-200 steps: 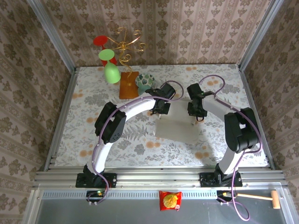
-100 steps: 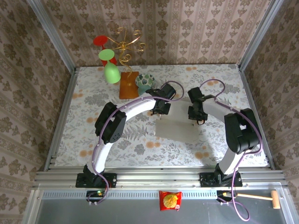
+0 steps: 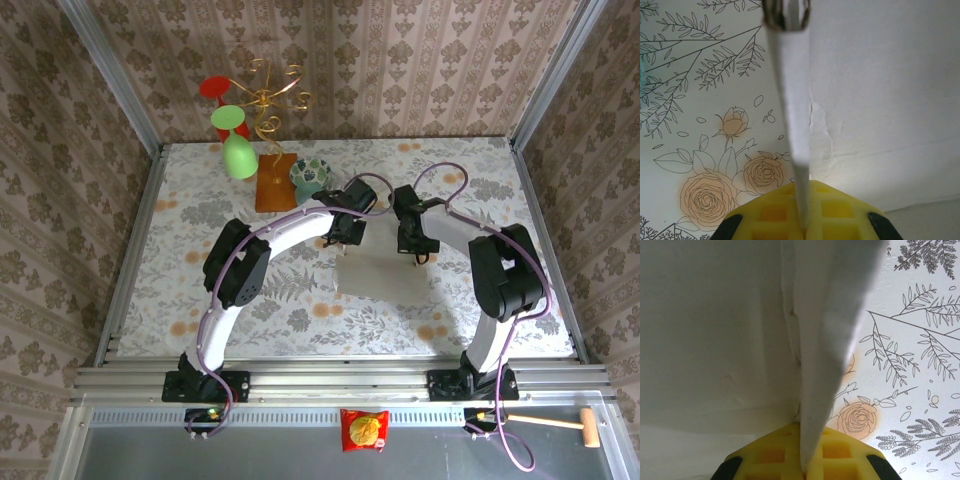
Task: Fold the paper box
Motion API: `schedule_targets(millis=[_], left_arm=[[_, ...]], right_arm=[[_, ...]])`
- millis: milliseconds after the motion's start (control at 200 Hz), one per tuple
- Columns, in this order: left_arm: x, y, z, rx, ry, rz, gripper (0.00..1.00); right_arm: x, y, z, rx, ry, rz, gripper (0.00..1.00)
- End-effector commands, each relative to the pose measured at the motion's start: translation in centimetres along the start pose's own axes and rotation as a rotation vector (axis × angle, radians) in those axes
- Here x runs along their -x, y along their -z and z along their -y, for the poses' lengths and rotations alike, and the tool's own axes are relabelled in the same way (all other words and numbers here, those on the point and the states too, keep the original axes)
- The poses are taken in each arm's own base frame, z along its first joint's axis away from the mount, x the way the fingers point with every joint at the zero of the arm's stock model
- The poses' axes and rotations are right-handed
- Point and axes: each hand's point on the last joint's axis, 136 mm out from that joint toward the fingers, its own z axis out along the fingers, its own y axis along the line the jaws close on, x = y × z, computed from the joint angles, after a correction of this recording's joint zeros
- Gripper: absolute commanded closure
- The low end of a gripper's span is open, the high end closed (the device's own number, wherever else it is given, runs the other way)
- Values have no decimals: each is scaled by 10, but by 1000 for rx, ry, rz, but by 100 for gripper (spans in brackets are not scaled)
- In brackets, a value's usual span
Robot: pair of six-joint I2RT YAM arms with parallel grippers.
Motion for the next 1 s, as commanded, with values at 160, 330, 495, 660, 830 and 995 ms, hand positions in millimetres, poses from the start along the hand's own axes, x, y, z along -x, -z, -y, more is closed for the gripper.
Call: schedule_targets(millis=[160,330,495,660,830,995], left_arm=[[-3,1,-7,33,-20,-19,100],[-1,0,-8,35,-12,-13,100],[2,1,-8,31,-3,-5,100],[0,-1,-7,31,-2,-6,100],[1,-1,-8,32,2,-4,100],[2,-1,-10,31,6,-2,100]], right_arm=[[32,58,-9,170,-28,59,62],[59,102,-3,340,-213,86,47],[69,94,25,400,-511,26,41],[83,73,24,478,-677,-6,42],[76,41,20,424,-716,-69,47],[62,16,15,413,-731,-126,56]])
